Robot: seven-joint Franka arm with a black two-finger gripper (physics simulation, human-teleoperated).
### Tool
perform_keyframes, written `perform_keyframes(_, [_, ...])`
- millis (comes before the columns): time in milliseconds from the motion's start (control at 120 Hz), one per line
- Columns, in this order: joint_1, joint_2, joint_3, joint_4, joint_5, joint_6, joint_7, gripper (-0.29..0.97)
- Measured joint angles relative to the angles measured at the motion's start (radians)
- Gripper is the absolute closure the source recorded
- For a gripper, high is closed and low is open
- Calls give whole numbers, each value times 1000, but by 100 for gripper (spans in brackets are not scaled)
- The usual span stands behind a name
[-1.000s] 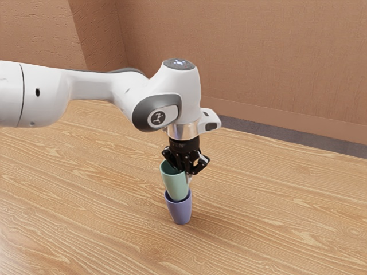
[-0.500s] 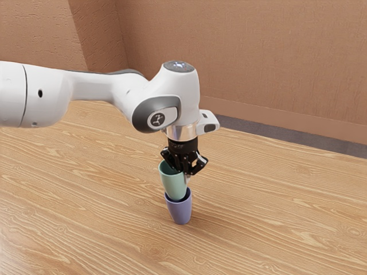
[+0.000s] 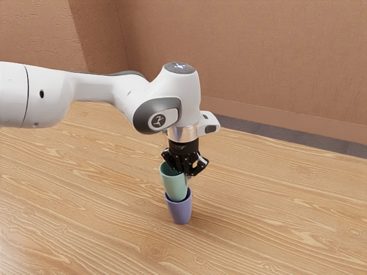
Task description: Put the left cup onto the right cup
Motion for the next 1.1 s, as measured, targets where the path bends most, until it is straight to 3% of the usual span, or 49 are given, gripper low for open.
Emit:
perform_keyframes(758, [-2, 22, -7, -1, 1, 16, -31, 78])
perform_keyframes(975, [-2, 27, -8, -1, 2, 21, -29, 36])
perform_keyframes(1100, [-2, 28, -7, -1, 3, 22, -28, 20])
